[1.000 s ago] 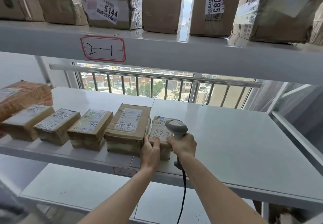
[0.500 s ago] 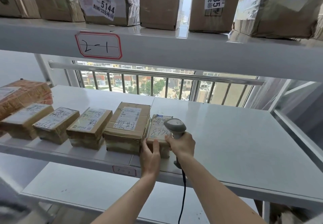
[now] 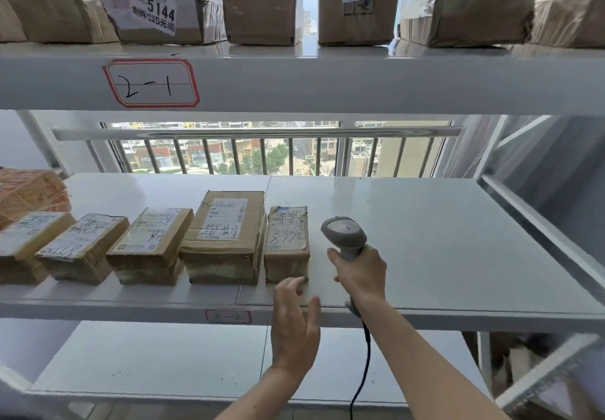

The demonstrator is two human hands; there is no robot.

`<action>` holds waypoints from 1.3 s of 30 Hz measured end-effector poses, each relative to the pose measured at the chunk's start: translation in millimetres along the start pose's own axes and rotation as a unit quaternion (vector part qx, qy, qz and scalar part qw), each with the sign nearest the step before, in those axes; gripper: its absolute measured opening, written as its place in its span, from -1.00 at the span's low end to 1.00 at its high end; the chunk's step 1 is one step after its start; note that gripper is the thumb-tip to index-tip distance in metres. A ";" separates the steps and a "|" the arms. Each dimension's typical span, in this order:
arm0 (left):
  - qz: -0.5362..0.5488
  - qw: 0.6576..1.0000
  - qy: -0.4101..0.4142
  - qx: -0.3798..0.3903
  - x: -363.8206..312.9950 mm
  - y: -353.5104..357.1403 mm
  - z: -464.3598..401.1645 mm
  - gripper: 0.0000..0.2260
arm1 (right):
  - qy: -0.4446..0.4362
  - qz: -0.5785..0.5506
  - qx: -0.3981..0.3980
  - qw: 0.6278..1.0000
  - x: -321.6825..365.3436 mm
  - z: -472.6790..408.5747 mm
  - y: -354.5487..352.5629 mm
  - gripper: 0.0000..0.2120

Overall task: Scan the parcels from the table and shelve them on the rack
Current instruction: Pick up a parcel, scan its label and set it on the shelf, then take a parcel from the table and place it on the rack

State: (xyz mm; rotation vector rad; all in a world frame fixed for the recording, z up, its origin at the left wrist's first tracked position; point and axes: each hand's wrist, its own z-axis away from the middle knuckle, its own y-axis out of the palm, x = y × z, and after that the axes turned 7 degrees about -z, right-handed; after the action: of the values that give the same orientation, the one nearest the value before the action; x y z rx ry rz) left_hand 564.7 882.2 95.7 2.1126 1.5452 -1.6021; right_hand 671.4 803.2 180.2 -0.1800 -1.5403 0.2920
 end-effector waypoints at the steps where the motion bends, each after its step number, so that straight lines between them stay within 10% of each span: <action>1: -0.001 0.999 0.030 0.018 -3.3 4.6 0.0 -0.70 | -0.002 0.000 -0.017 1.000 -4.9 4.6 -12.9 -0.80; 23: 0.095 0.860 0.321 0.385 -216.6 207.2 164.5 -0.79 | 0.160 -0.046 -0.519 0.839 -142.4 207.4 -377.6 -0.84; 39: 0.010 0.802 0.310 0.511 -396.2 362.4 300.0 -0.71 | 0.231 0.008 -0.562 0.794 -243.6 230.5 -634.8 -0.82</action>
State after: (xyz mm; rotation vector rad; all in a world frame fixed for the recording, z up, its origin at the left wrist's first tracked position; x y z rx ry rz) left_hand 645.1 272.5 86.6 3.4514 0.6635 -2.1632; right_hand 486.4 110.6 141.8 -1.1170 -1.0366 -0.6713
